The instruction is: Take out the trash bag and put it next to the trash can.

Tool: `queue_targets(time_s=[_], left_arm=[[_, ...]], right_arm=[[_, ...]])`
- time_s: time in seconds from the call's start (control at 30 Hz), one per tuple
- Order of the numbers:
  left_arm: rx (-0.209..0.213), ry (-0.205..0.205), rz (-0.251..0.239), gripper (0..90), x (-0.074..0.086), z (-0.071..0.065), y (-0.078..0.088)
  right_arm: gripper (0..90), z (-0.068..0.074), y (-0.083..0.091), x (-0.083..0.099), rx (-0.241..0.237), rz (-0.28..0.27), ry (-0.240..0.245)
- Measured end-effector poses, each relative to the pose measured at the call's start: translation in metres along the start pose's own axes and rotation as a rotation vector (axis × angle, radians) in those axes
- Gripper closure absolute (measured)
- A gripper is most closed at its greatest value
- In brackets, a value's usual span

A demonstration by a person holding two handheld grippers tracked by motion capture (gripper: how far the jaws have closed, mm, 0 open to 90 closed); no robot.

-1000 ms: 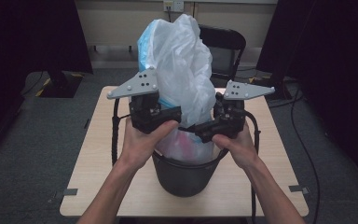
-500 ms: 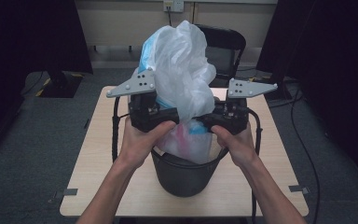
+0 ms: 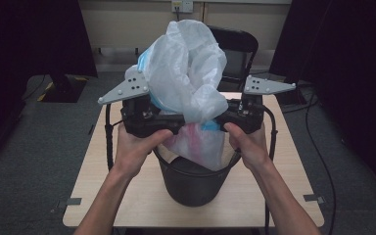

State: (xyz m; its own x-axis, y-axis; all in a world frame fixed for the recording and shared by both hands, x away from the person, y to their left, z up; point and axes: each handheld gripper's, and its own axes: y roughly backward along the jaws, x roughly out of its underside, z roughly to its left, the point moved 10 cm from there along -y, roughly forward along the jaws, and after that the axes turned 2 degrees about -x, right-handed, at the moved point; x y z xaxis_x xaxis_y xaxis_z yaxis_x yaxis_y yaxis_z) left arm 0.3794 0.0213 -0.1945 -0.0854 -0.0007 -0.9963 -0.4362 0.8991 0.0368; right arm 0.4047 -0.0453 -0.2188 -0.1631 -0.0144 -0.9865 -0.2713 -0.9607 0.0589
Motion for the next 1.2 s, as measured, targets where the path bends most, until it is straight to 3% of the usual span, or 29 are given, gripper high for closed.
queue_targets(time_s=[0.4,1.2], left_arm=[[-0.015,0.013,0.0,33.0,0.007,0.009,0.006],[-0.046,0.017,0.017,31.9,0.018,0.019,0.007]], right_arm=[[89.0,-0.025,0.014,-0.024,0.048,-0.073,-0.026],[89.1,-0.074,0.016,-0.045,0.143,-0.104,-0.056]])
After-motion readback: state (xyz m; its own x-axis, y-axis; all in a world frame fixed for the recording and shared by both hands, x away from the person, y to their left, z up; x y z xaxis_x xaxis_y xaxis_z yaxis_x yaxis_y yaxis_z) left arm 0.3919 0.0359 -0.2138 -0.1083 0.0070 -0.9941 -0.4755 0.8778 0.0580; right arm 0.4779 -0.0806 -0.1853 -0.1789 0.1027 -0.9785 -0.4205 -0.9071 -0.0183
